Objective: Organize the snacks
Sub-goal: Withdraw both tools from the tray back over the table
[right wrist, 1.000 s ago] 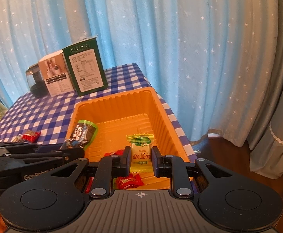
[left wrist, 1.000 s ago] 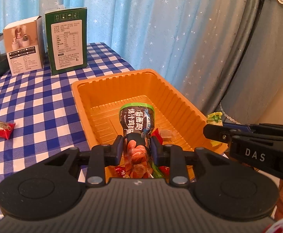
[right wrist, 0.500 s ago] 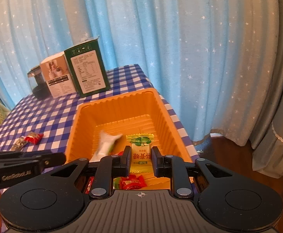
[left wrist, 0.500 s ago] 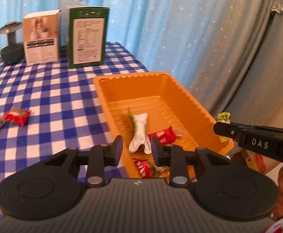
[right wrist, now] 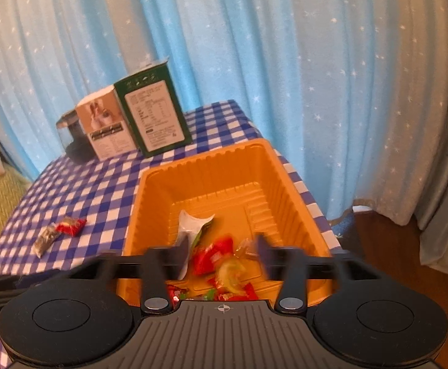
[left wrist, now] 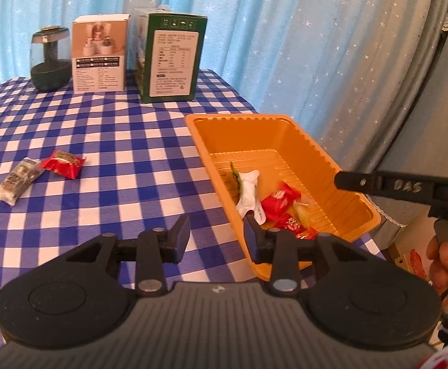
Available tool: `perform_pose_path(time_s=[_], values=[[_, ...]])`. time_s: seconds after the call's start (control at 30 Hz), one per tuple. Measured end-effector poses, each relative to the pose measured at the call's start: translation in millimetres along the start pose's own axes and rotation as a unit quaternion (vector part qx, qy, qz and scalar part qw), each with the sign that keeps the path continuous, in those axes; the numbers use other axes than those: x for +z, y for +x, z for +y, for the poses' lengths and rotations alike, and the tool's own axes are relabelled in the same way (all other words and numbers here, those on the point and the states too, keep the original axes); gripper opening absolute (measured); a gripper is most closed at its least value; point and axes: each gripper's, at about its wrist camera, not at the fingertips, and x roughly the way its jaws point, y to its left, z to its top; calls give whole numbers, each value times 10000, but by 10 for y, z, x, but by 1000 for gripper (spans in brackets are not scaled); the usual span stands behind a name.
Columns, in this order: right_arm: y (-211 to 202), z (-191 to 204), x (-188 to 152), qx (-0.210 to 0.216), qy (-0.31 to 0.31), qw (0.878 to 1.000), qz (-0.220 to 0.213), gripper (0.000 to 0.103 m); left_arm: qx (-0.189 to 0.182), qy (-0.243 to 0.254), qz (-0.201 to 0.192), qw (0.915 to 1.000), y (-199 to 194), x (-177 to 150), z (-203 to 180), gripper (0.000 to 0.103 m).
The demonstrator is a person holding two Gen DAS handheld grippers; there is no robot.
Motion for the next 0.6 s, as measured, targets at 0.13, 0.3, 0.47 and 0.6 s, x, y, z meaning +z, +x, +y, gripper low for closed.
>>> perform_pose_path(time_s=[0.13, 0.3, 0.47, 0.6], values=[[-121, -29, -42, -96, 154, 9998, -25, 61, 89, -20, -27, 10000, -117, -55, 57, 39], [-365, -39, -179, -144, 426, 9990, 5, 61, 179, -16, -74, 9998, -314, -132, 98, 45], [-633, 88, -288, -92, 503, 9987, -14, 61, 248, -53, -139, 9996, -545, -188, 131, 53], [-813, 257, -337, 7, 412, 9991, -41, 61, 284, -35, -201, 9994, -745, -234, 155, 58]])
